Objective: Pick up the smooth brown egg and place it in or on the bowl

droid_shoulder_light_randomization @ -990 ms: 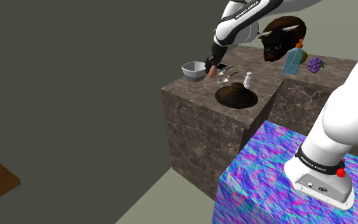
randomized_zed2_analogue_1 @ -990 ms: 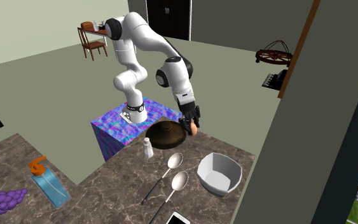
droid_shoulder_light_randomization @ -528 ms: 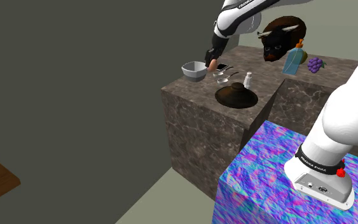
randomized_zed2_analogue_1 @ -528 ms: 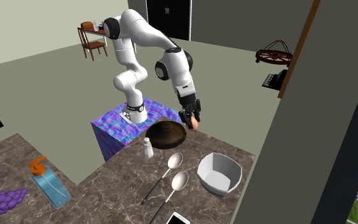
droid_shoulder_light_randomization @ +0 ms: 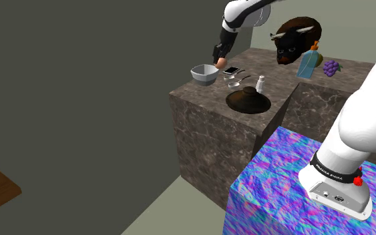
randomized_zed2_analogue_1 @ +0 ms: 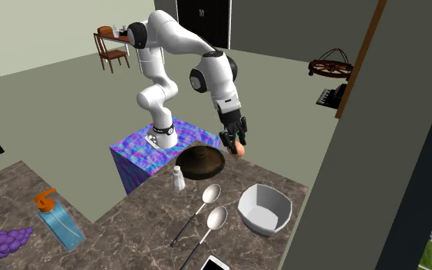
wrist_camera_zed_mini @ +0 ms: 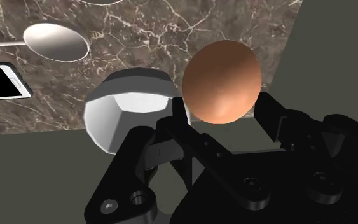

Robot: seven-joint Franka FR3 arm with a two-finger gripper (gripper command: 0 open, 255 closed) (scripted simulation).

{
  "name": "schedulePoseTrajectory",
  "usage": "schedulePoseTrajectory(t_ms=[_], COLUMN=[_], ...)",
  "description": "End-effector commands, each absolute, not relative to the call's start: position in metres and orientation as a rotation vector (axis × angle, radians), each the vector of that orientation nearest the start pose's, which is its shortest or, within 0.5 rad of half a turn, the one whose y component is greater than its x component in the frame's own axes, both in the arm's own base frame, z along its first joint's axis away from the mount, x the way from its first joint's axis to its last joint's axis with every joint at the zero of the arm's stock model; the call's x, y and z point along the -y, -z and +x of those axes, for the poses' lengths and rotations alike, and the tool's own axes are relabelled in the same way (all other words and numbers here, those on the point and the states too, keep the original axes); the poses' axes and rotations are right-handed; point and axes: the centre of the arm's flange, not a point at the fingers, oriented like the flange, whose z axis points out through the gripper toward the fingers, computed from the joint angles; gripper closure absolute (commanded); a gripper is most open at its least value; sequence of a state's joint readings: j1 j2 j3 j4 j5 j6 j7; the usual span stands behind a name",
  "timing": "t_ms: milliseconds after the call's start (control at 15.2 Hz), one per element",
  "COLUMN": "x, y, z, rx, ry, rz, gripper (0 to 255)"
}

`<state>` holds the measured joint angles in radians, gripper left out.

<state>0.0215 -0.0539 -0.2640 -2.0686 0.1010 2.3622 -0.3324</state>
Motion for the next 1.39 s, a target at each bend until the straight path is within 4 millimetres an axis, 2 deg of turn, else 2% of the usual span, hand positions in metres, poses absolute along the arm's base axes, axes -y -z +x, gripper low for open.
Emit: schedulePoseTrajectory(t_ms=[0,792,858,1320], x=[0.148,0.217,0.225,0.225], y=[-0.495,-0.503,-0.504,-0.467], z=[0.573,0.715,0.732,0.732], rx=[0.045,0.045,0.045,0.045], ry=[0.561,0.561,0.561,0.561], rz=[-3.096,-3.096,-3.096,-3.096], gripper=[255,255,255,255])
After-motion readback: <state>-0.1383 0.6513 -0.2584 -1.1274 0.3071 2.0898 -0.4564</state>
